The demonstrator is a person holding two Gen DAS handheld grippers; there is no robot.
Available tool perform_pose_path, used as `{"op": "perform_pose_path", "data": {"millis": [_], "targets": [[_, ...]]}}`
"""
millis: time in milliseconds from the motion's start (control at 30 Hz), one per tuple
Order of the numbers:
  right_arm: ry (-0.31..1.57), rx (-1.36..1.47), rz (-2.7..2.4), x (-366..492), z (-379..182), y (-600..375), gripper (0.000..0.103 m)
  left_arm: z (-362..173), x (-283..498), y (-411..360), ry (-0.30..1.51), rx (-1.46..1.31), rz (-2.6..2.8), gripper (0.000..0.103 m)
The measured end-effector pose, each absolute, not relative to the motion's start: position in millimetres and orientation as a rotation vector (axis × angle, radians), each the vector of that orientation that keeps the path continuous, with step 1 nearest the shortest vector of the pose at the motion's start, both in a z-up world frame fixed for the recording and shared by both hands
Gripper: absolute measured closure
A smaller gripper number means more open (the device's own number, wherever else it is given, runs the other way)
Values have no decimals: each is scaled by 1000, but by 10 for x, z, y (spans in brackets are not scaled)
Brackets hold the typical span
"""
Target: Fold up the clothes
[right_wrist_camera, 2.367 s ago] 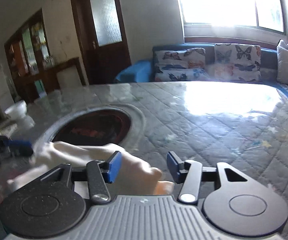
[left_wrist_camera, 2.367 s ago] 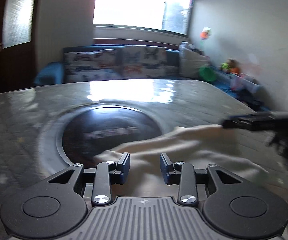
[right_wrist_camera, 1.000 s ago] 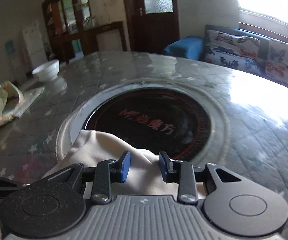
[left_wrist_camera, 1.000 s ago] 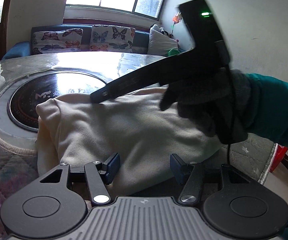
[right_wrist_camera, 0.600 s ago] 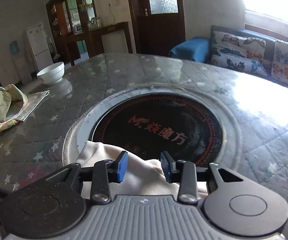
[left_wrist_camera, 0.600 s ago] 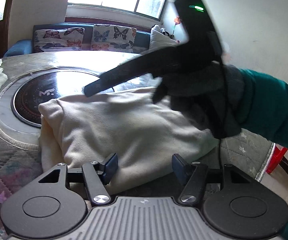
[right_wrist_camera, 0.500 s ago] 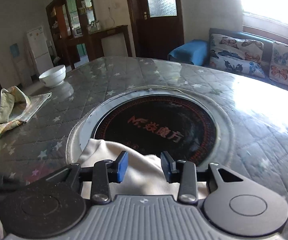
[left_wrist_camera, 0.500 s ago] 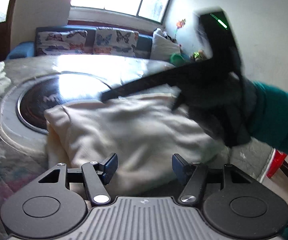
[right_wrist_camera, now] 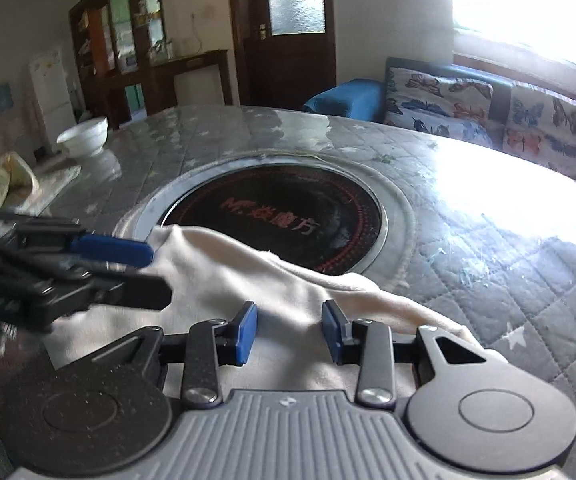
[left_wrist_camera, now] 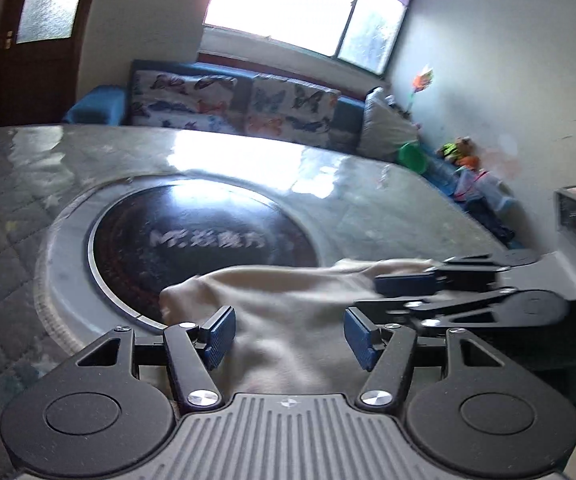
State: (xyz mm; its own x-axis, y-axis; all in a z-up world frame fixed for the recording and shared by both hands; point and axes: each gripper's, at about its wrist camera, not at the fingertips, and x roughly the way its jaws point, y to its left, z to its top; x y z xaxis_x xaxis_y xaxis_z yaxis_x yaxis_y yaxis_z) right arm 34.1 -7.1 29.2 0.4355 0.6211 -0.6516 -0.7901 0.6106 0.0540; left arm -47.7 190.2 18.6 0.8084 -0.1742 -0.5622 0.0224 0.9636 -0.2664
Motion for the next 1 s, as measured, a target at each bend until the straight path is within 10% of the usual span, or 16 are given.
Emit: {"op": "perform_pose_path", "data": {"millis": [1000], "targets": [[625,-308,757,409,243,-223,68,148,-618,1856,641,-214,-73,38]]}}
